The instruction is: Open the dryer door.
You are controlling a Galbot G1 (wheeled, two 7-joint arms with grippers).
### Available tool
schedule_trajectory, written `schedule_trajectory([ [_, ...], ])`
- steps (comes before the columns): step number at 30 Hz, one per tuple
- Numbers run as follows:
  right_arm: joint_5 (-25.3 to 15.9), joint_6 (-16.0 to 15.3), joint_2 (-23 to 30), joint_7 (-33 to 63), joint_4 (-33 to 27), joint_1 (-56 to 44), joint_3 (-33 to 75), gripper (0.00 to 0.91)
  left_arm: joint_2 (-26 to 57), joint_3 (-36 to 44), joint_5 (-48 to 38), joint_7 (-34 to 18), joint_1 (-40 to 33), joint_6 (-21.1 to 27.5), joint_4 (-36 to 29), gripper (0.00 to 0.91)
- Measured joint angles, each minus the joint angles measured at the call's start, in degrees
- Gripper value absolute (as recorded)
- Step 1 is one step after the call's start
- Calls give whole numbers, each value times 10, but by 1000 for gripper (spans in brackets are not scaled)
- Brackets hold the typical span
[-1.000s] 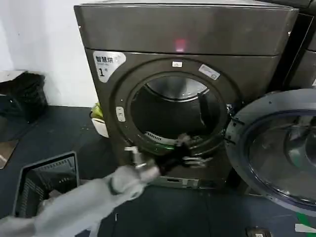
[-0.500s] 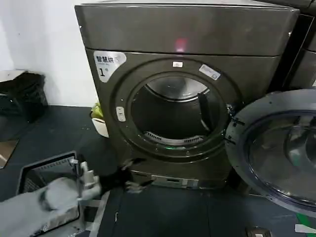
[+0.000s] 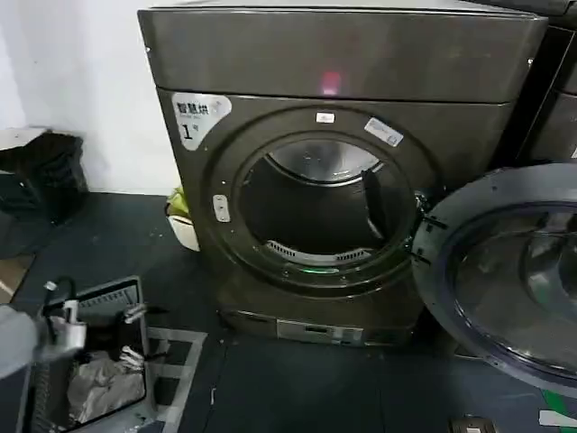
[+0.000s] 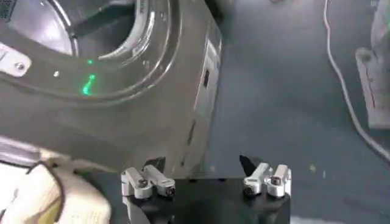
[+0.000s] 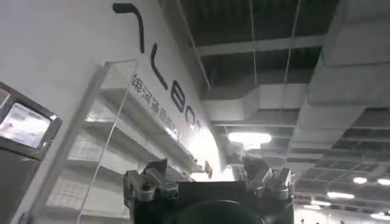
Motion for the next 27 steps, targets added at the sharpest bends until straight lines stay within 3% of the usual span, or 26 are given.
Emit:
schedule_trajectory([
  [13,2,-1,2,-7,1,-16,8,907,59,-84,116,53,96,-33,26,907],
  [19,4,0,5,-7,3,-22,11,907,55,-86,192,70,106,-63,43,907],
  [27,4,0,6,-8,5,-24,12,907,54,-88,225,109,102,-88,51,907],
])
